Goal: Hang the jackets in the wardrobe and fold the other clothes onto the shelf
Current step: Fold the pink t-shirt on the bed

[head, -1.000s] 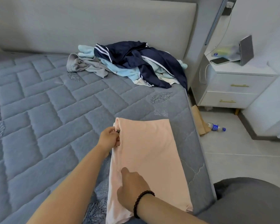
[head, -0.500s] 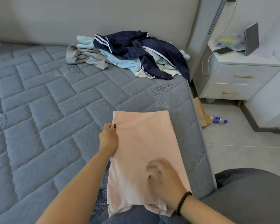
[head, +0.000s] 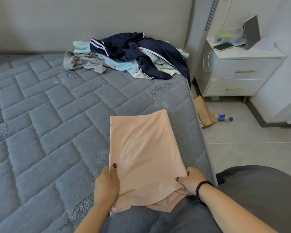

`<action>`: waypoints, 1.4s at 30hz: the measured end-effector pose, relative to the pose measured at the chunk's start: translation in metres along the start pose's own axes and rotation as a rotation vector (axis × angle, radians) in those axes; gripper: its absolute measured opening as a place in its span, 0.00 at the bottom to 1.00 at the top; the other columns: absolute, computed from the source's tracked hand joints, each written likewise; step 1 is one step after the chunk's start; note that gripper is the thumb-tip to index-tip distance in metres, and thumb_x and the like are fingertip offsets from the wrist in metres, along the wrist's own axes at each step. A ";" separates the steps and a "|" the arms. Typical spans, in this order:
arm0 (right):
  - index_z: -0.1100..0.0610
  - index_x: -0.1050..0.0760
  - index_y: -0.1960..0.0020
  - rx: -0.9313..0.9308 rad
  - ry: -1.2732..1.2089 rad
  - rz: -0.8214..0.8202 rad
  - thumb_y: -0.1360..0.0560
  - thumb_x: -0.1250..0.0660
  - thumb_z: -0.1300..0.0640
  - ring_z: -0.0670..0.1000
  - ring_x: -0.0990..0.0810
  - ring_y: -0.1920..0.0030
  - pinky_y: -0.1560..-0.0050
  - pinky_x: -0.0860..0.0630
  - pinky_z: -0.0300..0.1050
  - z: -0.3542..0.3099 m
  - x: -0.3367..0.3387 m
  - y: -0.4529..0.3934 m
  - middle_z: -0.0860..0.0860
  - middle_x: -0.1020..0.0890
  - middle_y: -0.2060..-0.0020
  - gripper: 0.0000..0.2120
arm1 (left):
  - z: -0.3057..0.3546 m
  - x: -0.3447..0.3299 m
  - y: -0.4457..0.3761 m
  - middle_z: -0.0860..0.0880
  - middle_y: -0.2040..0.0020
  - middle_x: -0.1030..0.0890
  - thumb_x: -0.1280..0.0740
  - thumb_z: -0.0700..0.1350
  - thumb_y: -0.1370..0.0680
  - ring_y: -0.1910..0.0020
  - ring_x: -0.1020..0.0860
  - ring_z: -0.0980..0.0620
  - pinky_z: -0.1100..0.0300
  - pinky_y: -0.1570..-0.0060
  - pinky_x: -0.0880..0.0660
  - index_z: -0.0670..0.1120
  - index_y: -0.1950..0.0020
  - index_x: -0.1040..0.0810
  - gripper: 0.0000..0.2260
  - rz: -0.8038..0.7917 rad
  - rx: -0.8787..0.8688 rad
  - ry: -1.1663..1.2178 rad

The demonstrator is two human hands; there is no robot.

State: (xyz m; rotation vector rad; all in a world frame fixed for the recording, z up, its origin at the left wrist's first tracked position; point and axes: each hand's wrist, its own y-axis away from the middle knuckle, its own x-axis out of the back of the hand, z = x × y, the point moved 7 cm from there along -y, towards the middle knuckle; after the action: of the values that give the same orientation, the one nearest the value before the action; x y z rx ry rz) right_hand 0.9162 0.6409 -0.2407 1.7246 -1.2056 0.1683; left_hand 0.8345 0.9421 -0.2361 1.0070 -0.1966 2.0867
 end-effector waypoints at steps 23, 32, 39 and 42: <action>0.59 0.19 0.56 0.082 -0.346 -0.151 0.31 0.30 0.67 0.48 0.20 0.58 0.54 0.20 0.43 0.021 0.019 0.045 0.54 0.18 0.61 0.06 | -0.023 0.019 0.043 0.49 0.63 0.21 0.34 0.55 0.23 0.63 0.24 0.52 0.57 0.68 0.34 0.46 0.57 0.29 0.13 -0.141 0.085 -0.107; 0.54 0.31 0.68 0.206 0.303 0.050 0.28 0.33 0.54 0.48 0.25 0.63 0.64 0.27 0.40 0.017 0.025 0.044 0.49 0.24 0.66 0.13 | -0.006 0.018 0.061 0.44 0.53 0.32 0.36 0.42 0.21 0.59 0.30 0.44 0.53 0.60 0.36 0.39 0.54 0.31 0.07 -0.103 -0.066 -0.198; 0.53 0.30 0.58 0.208 0.501 0.036 0.27 0.40 0.51 0.52 0.24 0.58 0.60 0.29 0.41 0.016 0.010 0.052 0.50 0.23 0.54 0.06 | -0.014 0.022 0.058 0.44 0.61 0.24 0.36 0.45 0.21 0.63 0.27 0.46 0.54 0.66 0.36 0.42 0.55 0.35 0.10 -0.107 0.065 -0.050; 0.51 0.35 0.51 0.288 0.497 0.062 0.28 0.38 0.53 0.53 0.26 0.53 0.57 0.30 0.43 0.010 0.012 0.058 0.51 0.28 0.48 0.07 | -0.021 0.016 0.059 0.45 0.56 0.23 0.33 0.52 0.23 0.58 0.25 0.45 0.54 0.61 0.34 0.42 0.48 0.32 0.15 -0.178 0.161 -0.075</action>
State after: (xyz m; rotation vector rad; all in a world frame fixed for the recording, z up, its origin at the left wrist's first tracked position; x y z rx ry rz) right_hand 0.8736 0.6246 -0.2019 1.7459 -0.8929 0.7921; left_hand 0.7735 0.9212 -0.2273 1.1564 0.0233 1.9271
